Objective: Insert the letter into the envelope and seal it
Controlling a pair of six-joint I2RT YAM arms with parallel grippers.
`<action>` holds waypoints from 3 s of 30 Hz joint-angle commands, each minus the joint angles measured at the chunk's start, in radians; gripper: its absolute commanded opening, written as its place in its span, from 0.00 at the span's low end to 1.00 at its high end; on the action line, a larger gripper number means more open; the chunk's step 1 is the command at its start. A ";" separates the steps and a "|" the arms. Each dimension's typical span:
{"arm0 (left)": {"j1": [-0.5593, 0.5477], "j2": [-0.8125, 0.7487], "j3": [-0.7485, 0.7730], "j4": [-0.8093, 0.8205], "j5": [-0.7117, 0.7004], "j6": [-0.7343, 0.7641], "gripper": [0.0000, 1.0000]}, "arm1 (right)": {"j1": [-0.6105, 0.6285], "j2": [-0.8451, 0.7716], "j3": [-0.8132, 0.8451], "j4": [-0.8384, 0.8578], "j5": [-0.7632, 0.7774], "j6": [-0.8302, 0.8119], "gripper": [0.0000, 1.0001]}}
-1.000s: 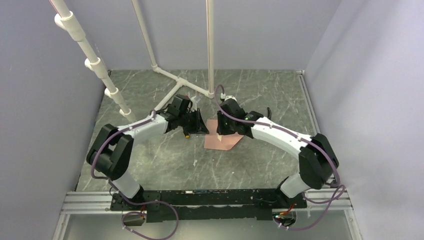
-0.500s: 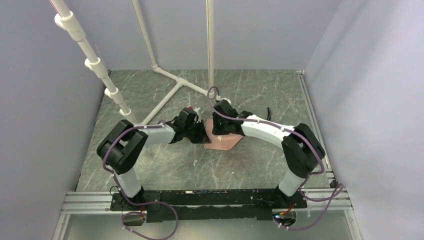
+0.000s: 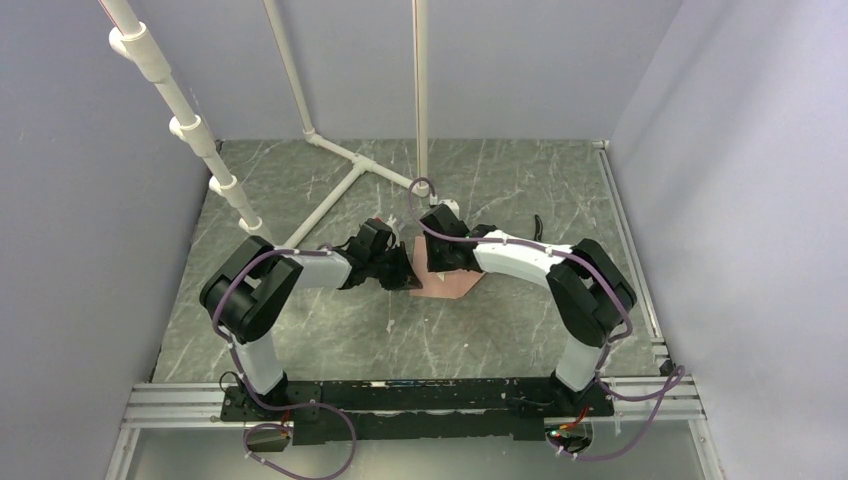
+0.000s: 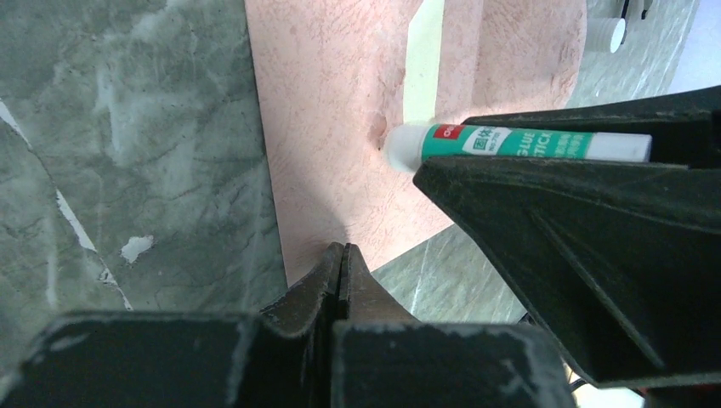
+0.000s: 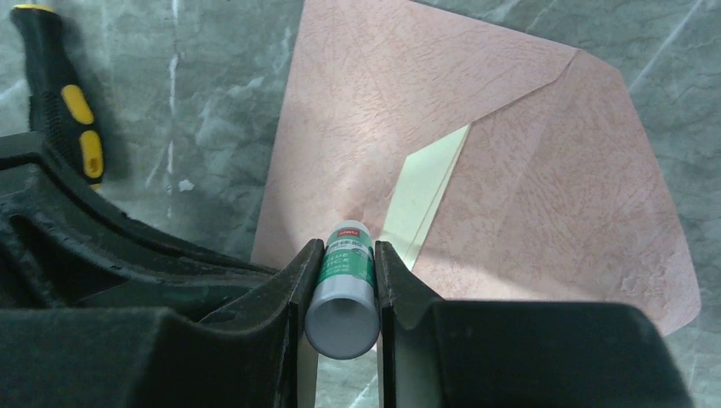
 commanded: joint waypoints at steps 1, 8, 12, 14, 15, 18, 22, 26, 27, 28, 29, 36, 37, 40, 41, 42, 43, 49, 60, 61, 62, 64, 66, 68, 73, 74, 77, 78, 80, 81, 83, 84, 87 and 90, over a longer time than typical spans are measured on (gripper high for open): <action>-0.001 0.040 -0.026 -0.054 -0.070 0.003 0.03 | 0.006 0.029 0.011 0.025 0.085 -0.024 0.00; 0.001 0.055 -0.011 -0.096 -0.074 0.016 0.02 | 0.006 0.065 0.018 0.105 0.081 -0.148 0.00; 0.005 0.067 -0.002 -0.103 -0.067 0.017 0.02 | 0.004 0.088 0.026 0.119 0.092 -0.161 0.00; 0.008 0.074 -0.003 -0.099 -0.062 0.013 0.02 | 0.002 0.101 0.040 0.117 0.118 -0.168 0.00; 0.010 0.076 -0.005 -0.097 -0.059 0.011 0.02 | 0.003 0.108 0.048 0.115 0.126 -0.171 0.00; 0.019 0.083 -0.012 -0.084 -0.048 0.002 0.02 | 0.001 0.133 0.076 0.113 0.144 -0.187 0.00; 0.030 0.088 -0.027 -0.069 -0.037 -0.012 0.02 | -0.002 0.162 0.108 0.104 0.160 -0.200 0.00; 0.040 0.096 -0.036 -0.054 -0.025 -0.026 0.02 | -0.002 0.172 0.116 0.096 0.150 -0.205 0.00; 0.042 0.101 -0.036 -0.054 -0.022 -0.029 0.03 | -0.001 0.167 0.111 0.094 0.148 -0.205 0.00; 0.045 0.106 -0.035 -0.055 -0.018 -0.032 0.02 | 0.001 0.160 0.101 0.090 0.141 -0.203 0.00; 0.049 0.110 -0.033 -0.055 -0.014 -0.035 0.02 | 0.007 0.150 0.087 0.083 0.142 -0.200 0.00; 0.061 0.145 -0.010 -0.058 -0.007 -0.061 0.02 | 0.070 0.070 -0.015 0.028 0.095 -0.198 0.00; 0.061 0.149 -0.005 -0.058 -0.007 -0.063 0.02 | 0.077 0.064 -0.021 0.016 0.088 -0.191 0.00; 0.061 0.159 0.006 -0.065 -0.009 -0.061 0.02 | 0.089 0.043 -0.035 -0.014 0.080 -0.158 0.00; 0.061 0.160 0.008 -0.068 -0.010 -0.059 0.03 | 0.091 0.037 -0.040 -0.021 0.078 -0.149 0.00; 0.061 0.159 0.008 -0.071 -0.011 -0.059 0.02 | 0.092 0.033 -0.044 -0.026 0.079 -0.139 0.00; 0.061 0.160 0.008 -0.073 -0.014 -0.058 0.02 | 0.093 0.030 -0.047 -0.032 0.085 -0.131 0.00; 0.061 0.153 0.008 -0.097 -0.025 -0.052 0.03 | 0.073 0.083 -0.008 -0.032 0.134 -0.132 0.00; 0.062 0.145 0.010 -0.124 -0.032 -0.036 0.02 | 0.006 0.181 0.150 -0.037 0.125 -0.160 0.00; 0.063 0.145 0.011 -0.125 -0.030 -0.035 0.03 | 0.006 0.176 0.146 -0.046 0.121 -0.154 0.00; 0.063 0.147 0.011 -0.125 -0.029 -0.035 0.02 | 0.009 0.168 0.134 -0.052 0.109 -0.149 0.00; 0.064 0.154 0.013 -0.126 -0.026 -0.035 0.03 | 0.024 0.141 0.098 -0.052 0.093 -0.140 0.00; 0.064 0.154 0.012 -0.123 -0.024 -0.034 0.02 | 0.046 0.116 0.066 -0.057 0.073 -0.133 0.00; 0.064 0.156 0.013 -0.119 -0.022 -0.036 0.02 | 0.060 0.093 0.034 -0.063 0.037 -0.110 0.00; 0.064 0.163 0.018 -0.115 -0.017 -0.037 0.02 | 0.061 0.043 -0.023 -0.067 0.016 -0.066 0.00; 0.064 0.163 0.018 -0.115 -0.016 -0.038 0.02 | 0.061 0.043 -0.022 -0.071 0.017 -0.066 0.00; 0.064 0.166 0.019 -0.113 -0.016 -0.040 0.02 | 0.060 0.062 0.003 -0.085 0.044 -0.078 0.00; 0.064 0.166 0.019 -0.113 -0.016 -0.041 0.02 | 0.058 0.076 0.020 -0.091 0.064 -0.083 0.00; 0.064 0.165 0.018 -0.115 -0.017 -0.042 0.02 | 0.042 0.105 0.057 -0.097 0.083 -0.091 0.00; 0.064 0.164 0.018 -0.117 -0.018 -0.043 0.02 | 0.027 0.118 0.075 -0.099 0.083 -0.091 0.00; 0.064 0.155 0.014 -0.115 -0.016 -0.041 0.02 | -0.006 0.138 0.113 -0.095 0.073 -0.097 0.00; 0.064 0.147 0.012 -0.114 -0.017 -0.041 0.02 | -0.017 0.144 0.131 -0.091 0.071 -0.106 0.00; 0.064 0.137 0.010 -0.114 -0.019 -0.037 0.02 | -0.033 0.173 0.185 -0.083 0.060 -0.152 0.00; 0.064 0.138 0.014 -0.117 -0.015 -0.033 0.02 | -0.033 0.192 0.221 -0.088 0.019 -0.182 0.00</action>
